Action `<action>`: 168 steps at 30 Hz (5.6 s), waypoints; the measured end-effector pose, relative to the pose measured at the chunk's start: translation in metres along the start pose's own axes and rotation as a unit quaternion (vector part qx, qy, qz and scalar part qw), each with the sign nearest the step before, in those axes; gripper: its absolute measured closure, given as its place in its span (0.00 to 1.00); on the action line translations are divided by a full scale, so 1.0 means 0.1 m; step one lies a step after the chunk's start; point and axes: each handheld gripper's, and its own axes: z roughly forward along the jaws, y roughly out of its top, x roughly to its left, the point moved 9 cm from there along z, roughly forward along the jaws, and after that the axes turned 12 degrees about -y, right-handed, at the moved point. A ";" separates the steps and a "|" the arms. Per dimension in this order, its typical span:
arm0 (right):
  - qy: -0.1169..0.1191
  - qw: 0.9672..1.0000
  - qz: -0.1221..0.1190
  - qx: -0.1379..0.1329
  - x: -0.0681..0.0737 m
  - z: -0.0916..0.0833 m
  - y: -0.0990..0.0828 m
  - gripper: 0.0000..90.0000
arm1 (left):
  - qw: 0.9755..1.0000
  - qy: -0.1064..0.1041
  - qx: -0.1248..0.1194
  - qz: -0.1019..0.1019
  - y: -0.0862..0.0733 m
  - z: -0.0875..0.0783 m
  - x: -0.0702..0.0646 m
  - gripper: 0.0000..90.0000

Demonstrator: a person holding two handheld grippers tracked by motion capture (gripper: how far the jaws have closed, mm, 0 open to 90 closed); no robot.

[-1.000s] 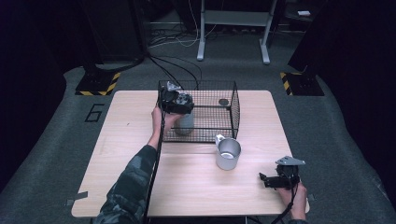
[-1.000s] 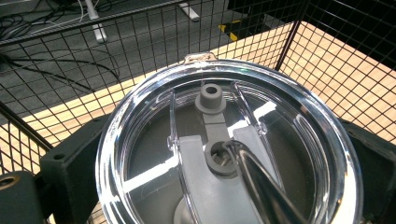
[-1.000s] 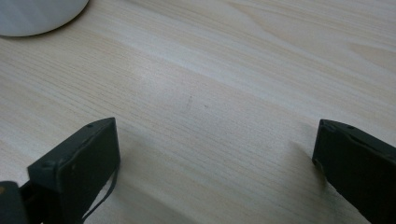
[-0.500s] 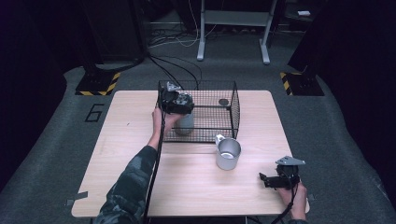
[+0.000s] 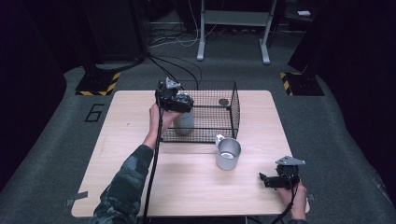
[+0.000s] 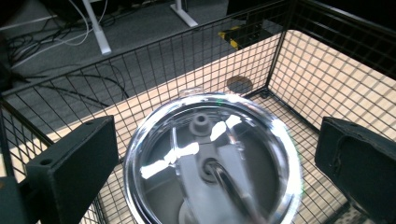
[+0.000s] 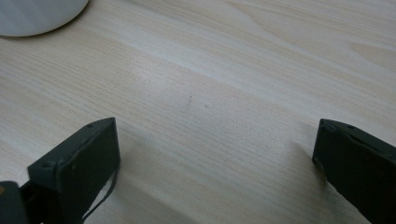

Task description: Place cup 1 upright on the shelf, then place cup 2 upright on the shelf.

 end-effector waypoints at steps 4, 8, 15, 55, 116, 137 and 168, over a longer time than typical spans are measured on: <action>0.000 1.000 0.000 0.000 0.00 0.00 0.00 0.00 | 1.000 -0.003 -0.003 0.004 0.05 -0.11 -0.03 0.00; 0.000 1.000 0.000 0.000 0.00 0.00 0.00 0.00 | 1.000 -0.010 -0.010 0.013 0.10 -0.30 -0.07 0.00; 0.000 1.000 0.000 0.000 0.00 0.00 0.00 0.00 | 0.999 -0.027 -0.018 0.031 0.08 -0.63 -0.20 0.00; 0.000 1.000 0.000 0.001 0.00 0.00 0.00 0.00 | 0.998 -0.020 0.054 -0.031 -1.84 -1.37 -0.06 0.00; 0.114 0.991 -0.034 -0.060 0.92 -0.42 0.98 0.00 | 0.992 0.045 0.095 -0.072 -2.76 -1.09 0.09 0.00; 0.098 0.991 -0.088 -0.016 1.24 -0.04 1.30 0.05 | 0.992 0.044 0.093 -0.075 -2.76 -1.08 0.08 0.00; 0.103 0.988 -0.107 -0.035 1.29 -0.12 1.38 0.06 | 0.992 0.045 0.092 -0.075 -2.76 -1.08 0.08 0.00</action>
